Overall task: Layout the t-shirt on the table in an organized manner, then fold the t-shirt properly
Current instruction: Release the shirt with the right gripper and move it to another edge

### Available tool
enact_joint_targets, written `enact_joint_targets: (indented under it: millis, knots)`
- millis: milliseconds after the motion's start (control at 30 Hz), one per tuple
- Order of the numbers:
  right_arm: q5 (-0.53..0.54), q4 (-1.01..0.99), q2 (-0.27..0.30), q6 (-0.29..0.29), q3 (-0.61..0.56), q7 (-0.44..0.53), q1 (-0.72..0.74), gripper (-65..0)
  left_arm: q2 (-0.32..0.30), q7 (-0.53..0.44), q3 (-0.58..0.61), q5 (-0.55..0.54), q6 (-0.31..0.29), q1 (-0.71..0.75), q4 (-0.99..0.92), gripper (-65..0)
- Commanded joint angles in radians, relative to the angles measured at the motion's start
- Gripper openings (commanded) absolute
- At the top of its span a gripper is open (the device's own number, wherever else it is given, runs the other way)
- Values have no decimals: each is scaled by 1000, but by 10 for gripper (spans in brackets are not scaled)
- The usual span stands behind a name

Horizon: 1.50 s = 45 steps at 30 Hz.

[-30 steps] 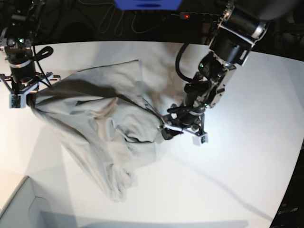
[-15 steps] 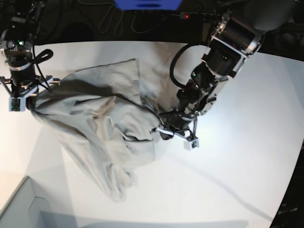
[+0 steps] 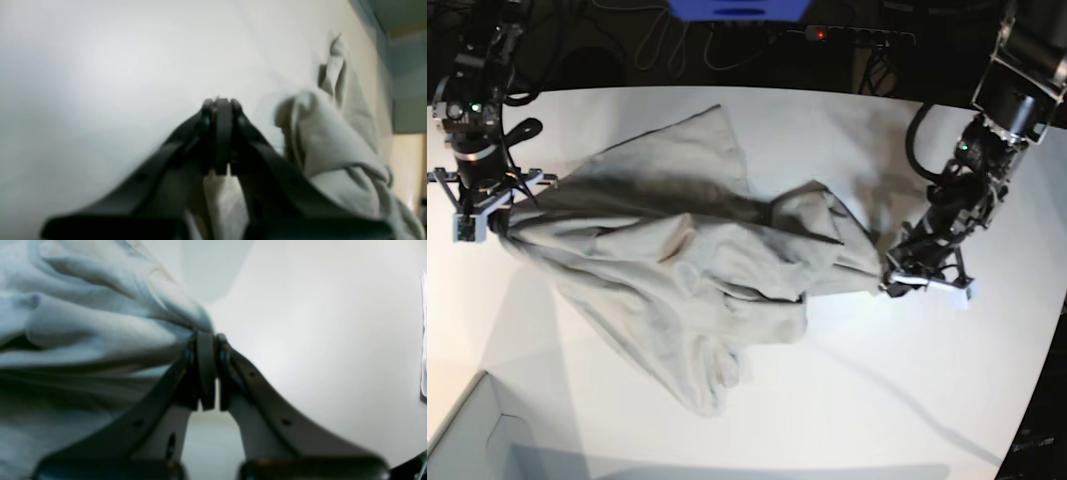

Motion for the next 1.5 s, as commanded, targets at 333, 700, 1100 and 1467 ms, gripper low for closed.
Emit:
enact_joint_targets:
  millis: [333,700,1100,1467]
  knots:
    - [5,16,-39,2,-13,28,76,-650,-162,-15,-305,-126,-3,98,65,-649]
    - [2,-12,-36,2,-42,27,143,-650,-176,-13,-489,-126,-3,35,60,-649]
    - [2,-90,-7,66,-42,2,268,-650,-62,-13,-488,25,5,-135,54,-623]
    - [0,-84,39,160,-33,-130,317,-423,-29,-15,-496,34,-1,-106,59,-357]
